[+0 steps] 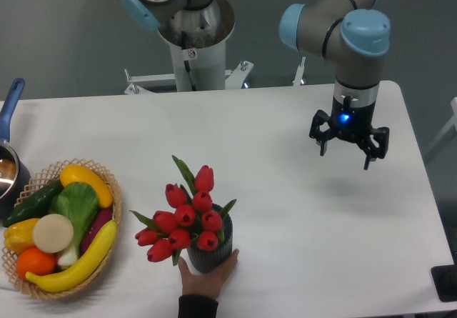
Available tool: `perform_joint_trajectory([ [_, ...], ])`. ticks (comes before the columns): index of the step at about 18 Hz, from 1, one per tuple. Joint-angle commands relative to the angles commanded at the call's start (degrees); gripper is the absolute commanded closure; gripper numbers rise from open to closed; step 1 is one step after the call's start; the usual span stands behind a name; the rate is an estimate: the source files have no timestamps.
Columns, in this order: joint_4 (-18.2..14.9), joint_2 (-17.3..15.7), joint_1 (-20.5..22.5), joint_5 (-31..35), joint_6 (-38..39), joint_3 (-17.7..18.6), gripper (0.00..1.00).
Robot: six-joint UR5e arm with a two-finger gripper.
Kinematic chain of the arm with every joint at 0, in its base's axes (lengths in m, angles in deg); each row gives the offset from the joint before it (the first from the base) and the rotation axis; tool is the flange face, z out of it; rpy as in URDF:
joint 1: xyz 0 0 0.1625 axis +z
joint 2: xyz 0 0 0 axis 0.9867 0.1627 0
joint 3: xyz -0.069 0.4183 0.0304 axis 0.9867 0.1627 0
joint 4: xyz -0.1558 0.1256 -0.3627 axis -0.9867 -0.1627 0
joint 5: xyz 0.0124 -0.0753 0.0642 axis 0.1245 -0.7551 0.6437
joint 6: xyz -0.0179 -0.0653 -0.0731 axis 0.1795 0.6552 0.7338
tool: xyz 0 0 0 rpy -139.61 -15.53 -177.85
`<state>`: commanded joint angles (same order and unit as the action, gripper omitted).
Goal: Insert the flowers into the vase
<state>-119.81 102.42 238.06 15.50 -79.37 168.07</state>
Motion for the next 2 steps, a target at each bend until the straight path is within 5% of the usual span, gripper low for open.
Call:
perform_joint_trajectory([
  [2, -2.0, 0.0, -0.3, 0.4, 0.1, -0.5, 0.00],
])
